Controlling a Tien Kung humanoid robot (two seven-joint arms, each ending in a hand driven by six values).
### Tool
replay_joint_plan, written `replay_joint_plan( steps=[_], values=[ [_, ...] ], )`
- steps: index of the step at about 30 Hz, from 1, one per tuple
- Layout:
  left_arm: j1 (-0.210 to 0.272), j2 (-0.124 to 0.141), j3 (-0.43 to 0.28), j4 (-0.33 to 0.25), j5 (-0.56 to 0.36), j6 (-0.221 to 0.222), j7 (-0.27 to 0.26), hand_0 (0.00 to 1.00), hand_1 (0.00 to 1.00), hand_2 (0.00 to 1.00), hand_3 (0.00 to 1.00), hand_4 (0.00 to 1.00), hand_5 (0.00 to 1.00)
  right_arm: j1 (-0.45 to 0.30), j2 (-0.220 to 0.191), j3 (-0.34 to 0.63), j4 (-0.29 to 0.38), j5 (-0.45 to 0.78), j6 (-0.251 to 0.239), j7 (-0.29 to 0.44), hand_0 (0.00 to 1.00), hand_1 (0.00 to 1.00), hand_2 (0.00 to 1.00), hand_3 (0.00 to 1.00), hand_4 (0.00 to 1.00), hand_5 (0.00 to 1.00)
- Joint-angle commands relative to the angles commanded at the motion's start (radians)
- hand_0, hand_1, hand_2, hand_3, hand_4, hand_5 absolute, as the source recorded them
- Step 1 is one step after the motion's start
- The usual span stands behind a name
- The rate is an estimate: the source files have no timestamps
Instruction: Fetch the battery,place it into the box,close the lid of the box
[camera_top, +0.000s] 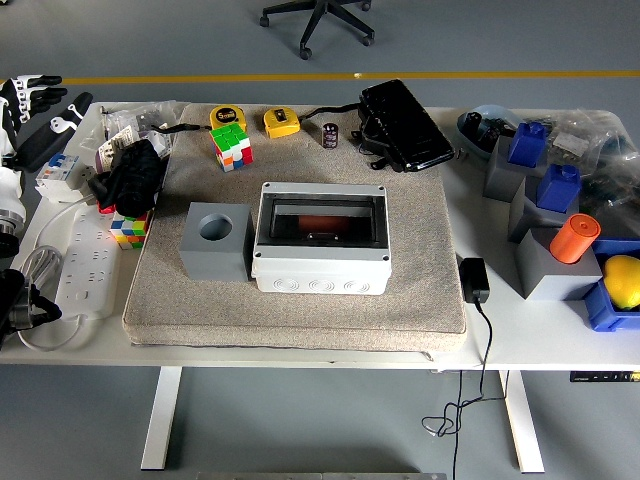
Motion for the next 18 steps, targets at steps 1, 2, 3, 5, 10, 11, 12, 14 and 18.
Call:
replay_joint_plan(
  steps=[1,2,3,5,10,11,12,14,18],
  values=[
    [0.000,0.000,0.000,-0.001,0.000,0.000,0.000,0.703,0.672,0.617,0.624,0.957,0.474,0.001,0.001,0.000,-0.001,0.001,0.000,0.000,0.606,0.631,0.649,0.570,0.968,0.528],
    [0.000,0.001,0.000,-0.001,-0.001,0.001,0.000,0.703,0.672,0.617,0.624,0.957,0.474,0.002,0.002,0.000,-0.001,0.002,0.001,0.000,0.606,0.631,0.649,0.570,0.968,0.528],
    [0.000,0.003,0.000,-0.001,0.000,0.001,0.000,0.703,0.672,0.617,0.624,0.957,0.474,0.004,0.003,-0.002,-0.001,0.003,0.002,0.001,0.606,0.631,0.649,0.570,0.968,0.528],
    [-0.001,0.004,0.001,-0.001,0.001,0.001,0.001,0.704,0.673,0.616,0.624,0.956,0.476,0.005,0.005,-0.004,0.001,0.001,0.003,0.002,0.605,0.631,0.650,0.569,0.968,0.528],
    [-0.007,0.000,0.000,-0.001,0.001,0.002,0.001,0.703,0.673,0.615,0.622,0.955,0.477,0.004,0.003,-0.006,0.001,0.001,0.004,0.000,0.605,0.631,0.650,0.569,0.968,0.528],
    [-0.009,0.000,0.000,-0.002,0.002,0.002,0.002,0.703,0.673,0.615,0.622,0.955,0.477,0.005,0.003,-0.007,-0.001,0.004,0.005,-0.001,0.605,0.631,0.650,0.569,0.968,0.528],
    [-0.010,0.000,0.000,-0.002,0.003,0.002,0.001,0.703,0.673,0.615,0.622,0.955,0.477,0.005,0.002,-0.008,-0.001,0.004,0.005,-0.001,0.605,0.631,0.650,0.569,0.968,0.528],
    [-0.012,0.001,0.000,-0.004,0.003,0.002,0.002,0.703,0.673,0.615,0.622,0.955,0.477,0.006,0.001,-0.008,-0.002,0.005,0.005,-0.001,0.605,0.631,0.650,0.569,0.968,0.528],
    [-0.011,0.001,-0.002,-0.004,0.004,0.002,0.002,0.705,0.673,0.614,0.622,0.952,0.475,0.007,0.001,-0.009,0.000,0.002,0.006,0.000,0.606,0.631,0.650,0.571,0.968,0.528]
  ],
)
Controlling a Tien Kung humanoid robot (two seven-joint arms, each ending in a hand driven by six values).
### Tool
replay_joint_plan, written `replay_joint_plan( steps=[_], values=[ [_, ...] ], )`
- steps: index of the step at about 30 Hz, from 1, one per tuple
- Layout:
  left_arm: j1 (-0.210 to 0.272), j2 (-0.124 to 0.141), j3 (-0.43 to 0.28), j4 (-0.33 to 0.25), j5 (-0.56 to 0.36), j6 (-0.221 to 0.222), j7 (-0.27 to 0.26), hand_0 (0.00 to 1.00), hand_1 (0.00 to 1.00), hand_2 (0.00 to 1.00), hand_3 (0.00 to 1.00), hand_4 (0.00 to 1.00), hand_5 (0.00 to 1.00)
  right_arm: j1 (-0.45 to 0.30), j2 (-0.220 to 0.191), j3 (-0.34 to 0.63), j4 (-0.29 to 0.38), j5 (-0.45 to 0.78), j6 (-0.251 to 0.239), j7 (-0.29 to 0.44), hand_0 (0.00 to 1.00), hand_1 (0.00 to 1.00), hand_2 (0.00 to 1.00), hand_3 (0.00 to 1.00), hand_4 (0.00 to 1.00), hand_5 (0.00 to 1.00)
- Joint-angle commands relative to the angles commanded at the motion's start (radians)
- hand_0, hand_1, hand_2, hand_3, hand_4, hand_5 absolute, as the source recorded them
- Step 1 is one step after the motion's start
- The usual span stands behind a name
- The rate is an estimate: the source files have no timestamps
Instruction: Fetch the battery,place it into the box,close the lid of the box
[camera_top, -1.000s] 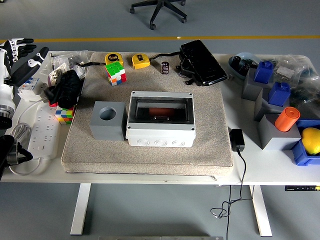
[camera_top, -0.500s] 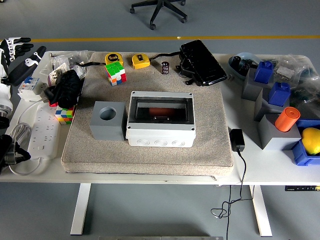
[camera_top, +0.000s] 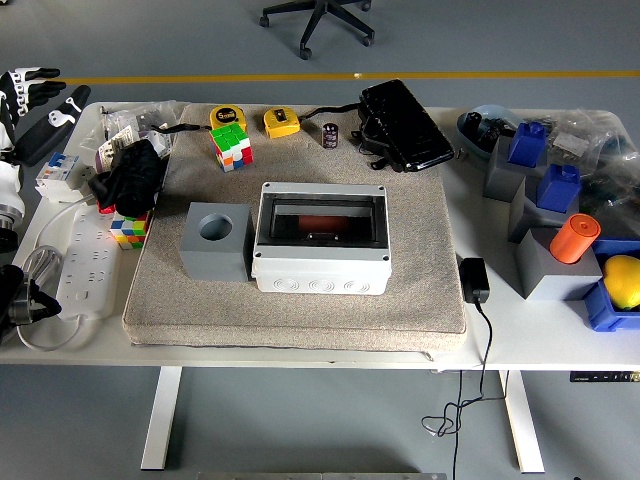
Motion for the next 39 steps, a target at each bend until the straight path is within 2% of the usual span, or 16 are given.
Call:
replay_joint_plan(
  steps=[14,39],
  values=[
    [-0.005,0.002,0.004,0.004,0.000,0.002,0.004,0.700,0.671,0.613,0.621,0.946,0.475,0.000,-0.015,-0.006,0.008,-0.008,0.001,-0.001,0.606,0.630,0.650,0.570,0.969,0.529],
    [-0.016,0.000,0.008,-0.005,-0.010,0.003,0.000,0.701,0.668,0.612,0.619,0.938,0.472,0.014,-0.010,-0.003,0.003,-0.002,-0.004,0.002,0.606,0.630,0.650,0.571,0.970,0.529]
  ],
)
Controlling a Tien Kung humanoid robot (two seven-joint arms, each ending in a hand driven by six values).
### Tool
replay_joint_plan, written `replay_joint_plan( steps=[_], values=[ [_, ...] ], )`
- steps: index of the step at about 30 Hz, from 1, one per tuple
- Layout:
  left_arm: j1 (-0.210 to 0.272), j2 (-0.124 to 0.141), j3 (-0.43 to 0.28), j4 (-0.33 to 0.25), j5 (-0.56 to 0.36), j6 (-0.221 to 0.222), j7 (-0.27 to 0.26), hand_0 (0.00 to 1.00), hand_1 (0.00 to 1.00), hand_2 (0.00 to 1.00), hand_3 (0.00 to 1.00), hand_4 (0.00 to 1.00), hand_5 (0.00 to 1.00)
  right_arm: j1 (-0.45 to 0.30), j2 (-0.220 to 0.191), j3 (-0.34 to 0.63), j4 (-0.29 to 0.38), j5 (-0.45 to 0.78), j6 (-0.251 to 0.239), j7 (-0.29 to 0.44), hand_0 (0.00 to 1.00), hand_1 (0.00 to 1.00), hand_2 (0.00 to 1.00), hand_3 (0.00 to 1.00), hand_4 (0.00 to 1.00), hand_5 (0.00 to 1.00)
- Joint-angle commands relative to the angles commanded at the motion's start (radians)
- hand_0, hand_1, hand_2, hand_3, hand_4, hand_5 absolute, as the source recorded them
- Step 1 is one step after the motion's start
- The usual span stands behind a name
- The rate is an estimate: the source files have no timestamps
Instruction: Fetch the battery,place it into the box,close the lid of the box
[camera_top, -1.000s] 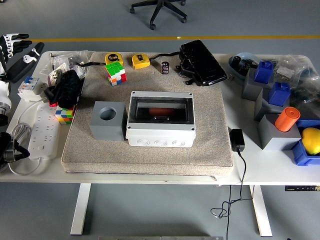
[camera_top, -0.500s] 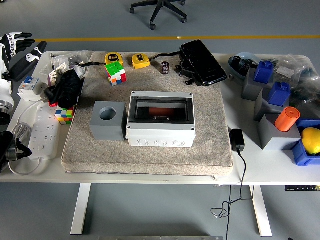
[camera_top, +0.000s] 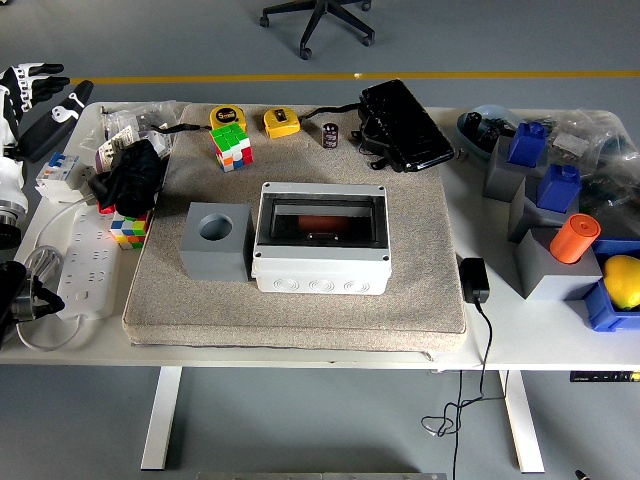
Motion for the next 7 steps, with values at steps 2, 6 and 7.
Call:
replay_joint_plan(
  steps=[2,6,7],
  values=[
    [-0.001,0.001,-0.001,-0.001,0.000,0.000,0.000,0.701,0.667,0.613,0.618,0.937,0.472,0.000,0.000,-0.001,0.000,0.000,0.002,0.000,0.608,0.632,0.653,0.571,0.969,0.528],
    [0.001,0.000,-0.003,-0.003,-0.001,0.000,-0.001,0.701,0.667,0.613,0.618,0.937,0.472,0.000,-0.001,-0.002,0.001,0.000,0.004,-0.001,0.608,0.632,0.653,0.571,0.969,0.528],
    [0.000,0.000,-0.004,-0.003,-0.002,0.000,-0.001,0.701,0.667,0.613,0.618,0.937,0.472,0.001,-0.002,-0.001,0.002,0.000,0.003,-0.001,0.608,0.632,0.653,0.571,0.969,0.528]
  ],
)
